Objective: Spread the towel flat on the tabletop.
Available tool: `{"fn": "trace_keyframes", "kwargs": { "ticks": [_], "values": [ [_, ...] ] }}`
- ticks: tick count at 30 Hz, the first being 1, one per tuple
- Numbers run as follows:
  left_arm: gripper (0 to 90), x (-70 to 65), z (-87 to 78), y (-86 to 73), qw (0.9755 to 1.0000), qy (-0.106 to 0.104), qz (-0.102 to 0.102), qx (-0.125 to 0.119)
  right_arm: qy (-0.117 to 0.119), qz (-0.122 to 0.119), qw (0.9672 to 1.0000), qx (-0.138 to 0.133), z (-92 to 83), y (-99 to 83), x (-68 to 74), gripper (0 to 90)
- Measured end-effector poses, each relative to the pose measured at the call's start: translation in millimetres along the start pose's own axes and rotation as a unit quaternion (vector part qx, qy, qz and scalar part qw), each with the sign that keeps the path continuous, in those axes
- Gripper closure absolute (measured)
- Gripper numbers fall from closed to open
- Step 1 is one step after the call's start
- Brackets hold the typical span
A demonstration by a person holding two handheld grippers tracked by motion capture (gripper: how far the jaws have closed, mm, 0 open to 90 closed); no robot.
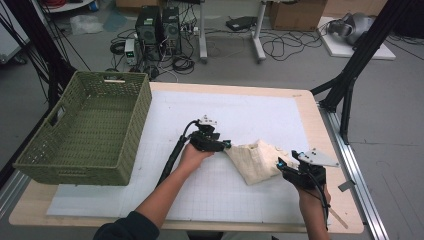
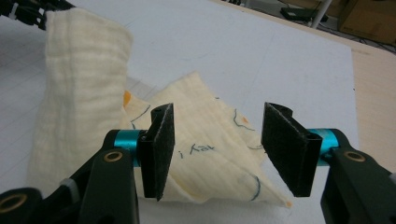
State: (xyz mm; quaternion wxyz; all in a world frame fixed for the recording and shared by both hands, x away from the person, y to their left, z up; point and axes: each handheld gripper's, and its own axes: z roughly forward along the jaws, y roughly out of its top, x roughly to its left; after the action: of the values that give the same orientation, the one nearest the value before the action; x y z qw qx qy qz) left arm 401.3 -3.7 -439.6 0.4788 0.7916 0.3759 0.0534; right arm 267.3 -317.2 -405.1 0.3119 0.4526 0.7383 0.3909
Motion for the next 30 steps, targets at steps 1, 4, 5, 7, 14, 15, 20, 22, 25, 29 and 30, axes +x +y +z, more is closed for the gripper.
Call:
{"fn": "trace_keyframes", "kwargs": {
  "ticks": [1,4,5,7,14,15,20,22,25,29,30],
  "values": [
    [41.8,-2.5,1.9,-0.8,1.0,-0.006,0.002,0.003,0.0,0.0,1.0,0.0,-0.3,0.2,-0.1,44.3],
    [41.7,-10.8,5.8,-4.3,0.9986,-0.023,0.036,0.031,0.0,0.001,1.0,-0.002,-0.5,0.2,-0.6,44.0],
    [41.6,-13.6,7.1,-5.9,0.9975,-0.025,0.05,0.044,0.0,0.001,1.0,-0.001,-0.4,0.0,-0.7,43.9],
    [40.1,-17.8,9.0,-9.1,0.9951,-0.026,0.071,0.064,0.0,0.002,1.0,0.001,-0.3,-0.3,-0.8,43.9],
    [40.1,-35.6,4.6,-17.7,0.9908,-0.056,0.098,0.075,0.001,0.002,1.0,0.001,0.3,-0.2,0.5,43.8],
    [40.2,-37.0,3.3,-19.9,0.9908,-0.054,0.101,0.071,0.001,0.002,1.0,0.0,0.3,-0.4,0.1,43.8],
    [62.3,-42.5,-4.0,-27.1,0.9876,-0.065,0.123,0.073,0.0,0.004,1.0,0.001,-0.6,-0.8,-0.2,43.8],
    [78.6,-44.9,-6.8,-29.0,0.9864,-0.066,0.13,0.076,0.001,0.003,1.0,-0.001,-0.2,-0.5,0.1,43.8],
    [86.5,-39.8,-13.0,-26.9,0.9897,-0.051,0.116,0.066,0.001,0.002,1.0,0.002,0.2,-0.8,0.7,43.8],
    [86.8,-18.3,-35.7,-17.2,0.9968,-0.01,0.078,0.017,0.0,0.005,1.0,0.0,-0.5,-1.1,0.1,43.8],
    [86.8,-12.1,-42.4,-15.4,0.9976,-0.003,0.069,0.008,-0.001,0.005,1.0,0.001,-0.4,-1.3,-0.2,43.8]
  ]
}}
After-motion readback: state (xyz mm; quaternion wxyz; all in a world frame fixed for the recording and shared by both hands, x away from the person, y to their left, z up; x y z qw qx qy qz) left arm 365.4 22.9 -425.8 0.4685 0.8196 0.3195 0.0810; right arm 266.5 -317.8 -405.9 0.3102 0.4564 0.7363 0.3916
